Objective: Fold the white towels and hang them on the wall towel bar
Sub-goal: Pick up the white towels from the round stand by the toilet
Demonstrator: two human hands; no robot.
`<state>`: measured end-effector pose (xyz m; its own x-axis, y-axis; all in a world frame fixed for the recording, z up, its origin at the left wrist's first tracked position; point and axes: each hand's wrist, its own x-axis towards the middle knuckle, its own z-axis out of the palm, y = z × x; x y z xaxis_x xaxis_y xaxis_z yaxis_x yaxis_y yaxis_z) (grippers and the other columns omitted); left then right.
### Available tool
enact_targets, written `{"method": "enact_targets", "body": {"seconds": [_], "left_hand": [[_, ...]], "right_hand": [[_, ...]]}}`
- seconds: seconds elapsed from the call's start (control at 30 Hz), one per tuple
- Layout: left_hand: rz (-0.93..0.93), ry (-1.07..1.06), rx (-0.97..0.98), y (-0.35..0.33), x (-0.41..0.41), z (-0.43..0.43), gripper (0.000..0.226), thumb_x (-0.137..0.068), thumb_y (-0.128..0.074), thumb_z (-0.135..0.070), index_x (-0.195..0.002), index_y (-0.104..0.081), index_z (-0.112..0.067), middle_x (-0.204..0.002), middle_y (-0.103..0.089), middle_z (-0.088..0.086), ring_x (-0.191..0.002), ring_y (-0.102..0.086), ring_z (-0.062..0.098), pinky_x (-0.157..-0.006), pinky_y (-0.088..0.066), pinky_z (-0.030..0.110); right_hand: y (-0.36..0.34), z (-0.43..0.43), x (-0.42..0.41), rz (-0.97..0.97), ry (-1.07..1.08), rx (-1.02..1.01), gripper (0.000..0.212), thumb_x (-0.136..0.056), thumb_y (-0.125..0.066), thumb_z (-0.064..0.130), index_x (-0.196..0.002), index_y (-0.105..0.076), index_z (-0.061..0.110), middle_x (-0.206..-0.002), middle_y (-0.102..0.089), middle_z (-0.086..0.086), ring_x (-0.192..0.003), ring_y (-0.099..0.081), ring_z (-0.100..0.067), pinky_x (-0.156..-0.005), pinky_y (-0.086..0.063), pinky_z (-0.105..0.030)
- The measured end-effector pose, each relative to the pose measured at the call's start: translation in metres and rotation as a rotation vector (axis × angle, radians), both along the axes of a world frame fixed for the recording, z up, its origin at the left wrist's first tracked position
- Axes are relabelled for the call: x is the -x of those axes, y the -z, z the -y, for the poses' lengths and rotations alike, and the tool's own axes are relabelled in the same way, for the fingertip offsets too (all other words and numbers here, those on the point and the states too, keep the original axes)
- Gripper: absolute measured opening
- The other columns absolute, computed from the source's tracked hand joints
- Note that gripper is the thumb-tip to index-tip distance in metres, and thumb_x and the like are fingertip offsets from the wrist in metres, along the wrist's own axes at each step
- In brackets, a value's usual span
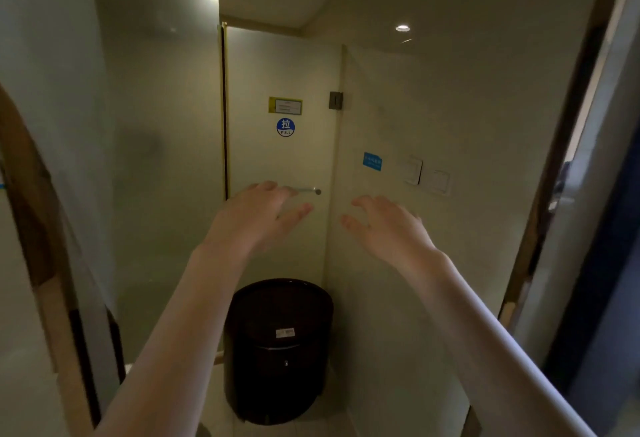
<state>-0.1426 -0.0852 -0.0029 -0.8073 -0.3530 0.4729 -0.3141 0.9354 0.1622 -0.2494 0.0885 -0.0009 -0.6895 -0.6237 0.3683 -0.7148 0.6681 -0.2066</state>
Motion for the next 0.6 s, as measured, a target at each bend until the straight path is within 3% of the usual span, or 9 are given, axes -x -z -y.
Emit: {"method": "enact_targets", "body": {"seconds": [0.17,0.6], "left_hand": [[0.024,-0.004,-0.025,-0.013,0.038,0.039,0.063,-0.088,-0.025,-0.068,-0.139,-0.041,-0.036,-0.149,-0.036,-0.002,-0.134,-0.037,0.023,-0.106,-0.036,0.044],[-0.003,0.008,-0.013,0.007,0.121,0.122,0.063,-0.087,-0.027,-0.067,-0.135,-0.046,-0.032,-0.136,-0.05,-0.001,-0.119,-0.05,0.022,-0.098,-0.044,0.043]], "right_hand": [[-0.012,0.036,0.041,0.001,0.027,0.021,0.055,-0.095,-0.038,0.056,-0.139,-0.043,0.024,-0.136,-0.05,-0.003,-0.122,-0.05,-0.024,-0.101,-0.04,-0.05],[-0.002,0.119,0.14,-0.014,0.053,-0.001,0.053,-0.095,-0.036,0.057,-0.139,-0.041,0.027,-0.137,-0.049,0.0,-0.125,-0.046,-0.021,-0.106,-0.033,-0.048]]}}
